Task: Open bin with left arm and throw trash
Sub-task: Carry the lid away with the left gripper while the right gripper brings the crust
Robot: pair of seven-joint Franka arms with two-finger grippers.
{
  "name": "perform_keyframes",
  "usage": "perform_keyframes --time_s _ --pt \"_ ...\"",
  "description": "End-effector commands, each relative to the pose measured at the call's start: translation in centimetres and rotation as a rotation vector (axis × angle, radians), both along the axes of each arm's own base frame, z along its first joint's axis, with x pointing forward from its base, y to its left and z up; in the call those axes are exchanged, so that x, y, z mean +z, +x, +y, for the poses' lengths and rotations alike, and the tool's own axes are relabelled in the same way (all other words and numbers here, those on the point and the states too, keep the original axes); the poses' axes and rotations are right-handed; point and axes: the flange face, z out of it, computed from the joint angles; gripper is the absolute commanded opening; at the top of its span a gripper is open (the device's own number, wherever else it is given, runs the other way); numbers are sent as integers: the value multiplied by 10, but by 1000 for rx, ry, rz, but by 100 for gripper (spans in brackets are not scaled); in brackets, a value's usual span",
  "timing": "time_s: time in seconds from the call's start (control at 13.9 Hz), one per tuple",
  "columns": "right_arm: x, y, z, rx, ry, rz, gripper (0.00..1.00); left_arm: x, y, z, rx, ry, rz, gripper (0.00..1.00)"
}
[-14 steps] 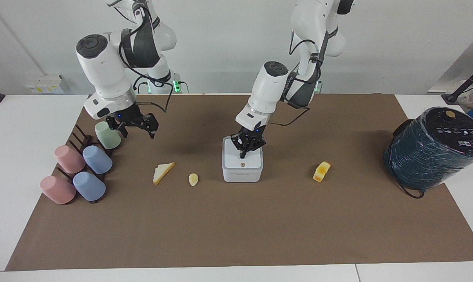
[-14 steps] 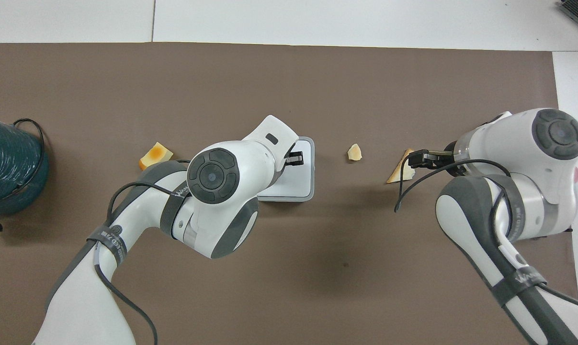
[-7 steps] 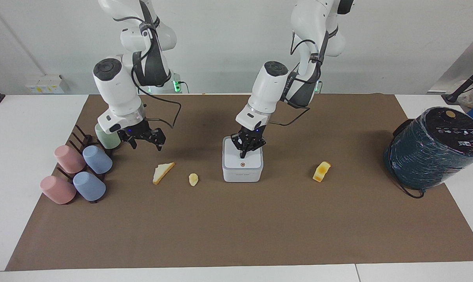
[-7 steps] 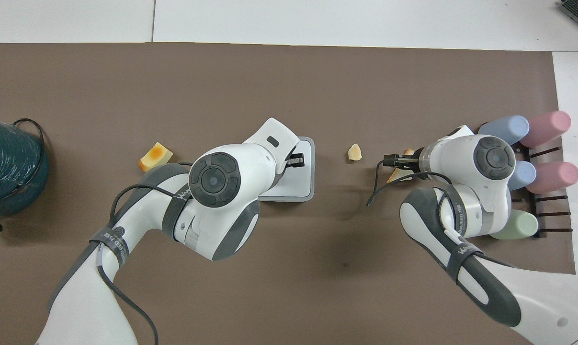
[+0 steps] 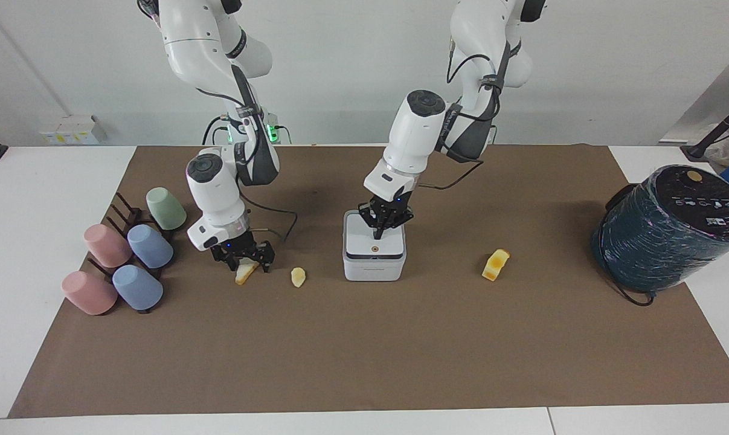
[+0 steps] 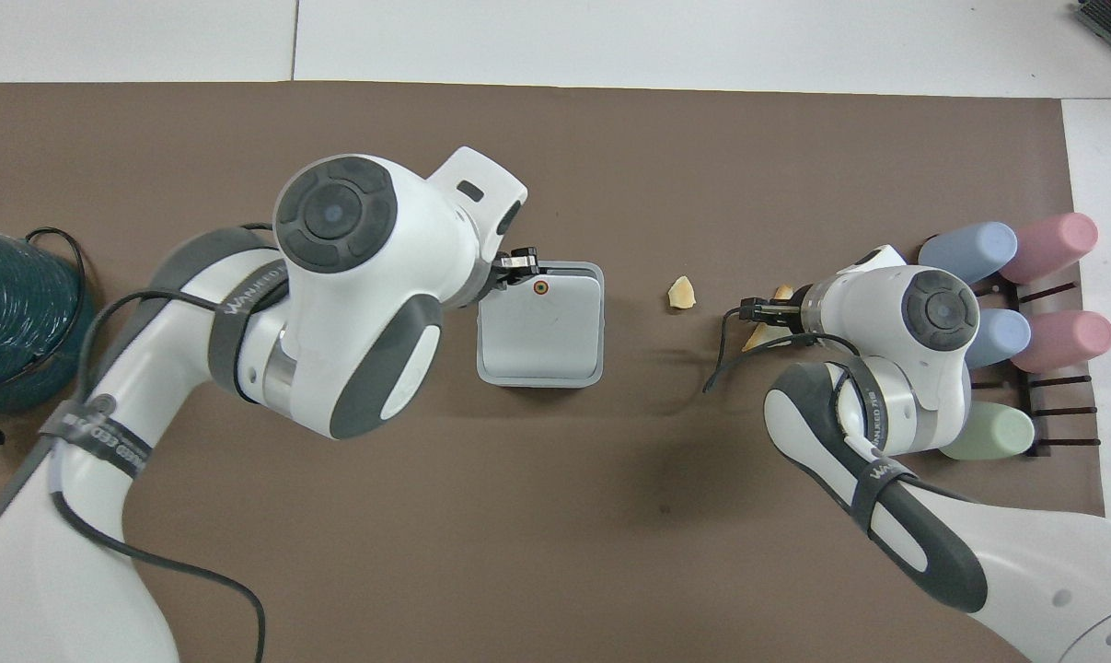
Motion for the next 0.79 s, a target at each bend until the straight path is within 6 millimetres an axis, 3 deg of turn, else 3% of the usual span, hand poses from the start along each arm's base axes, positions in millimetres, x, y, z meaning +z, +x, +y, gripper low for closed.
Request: perform_keyframes --time_s 0.0,0.07,0.22,0.36,0.57,0.72 --pt "10 -2 3 -7 5 -17 0 19 19 28 9 17 18 40" --pt "20 -4 8 2 2 1 0 19 25 39 -11 21 10 47" --pt "55 0 34 25 3 20 0 16 40 68 -55 28 -6 51" --pt "93 11 54 -21 15 25 0 9 55 111 -118 48 -17 53" --pt "143 22 111 -129 61 7 0 -10 68 173 -237 74 -86 56" --pt "156 22 144 -203 100 -9 0 -28 67 200 -291 94 -132 58"
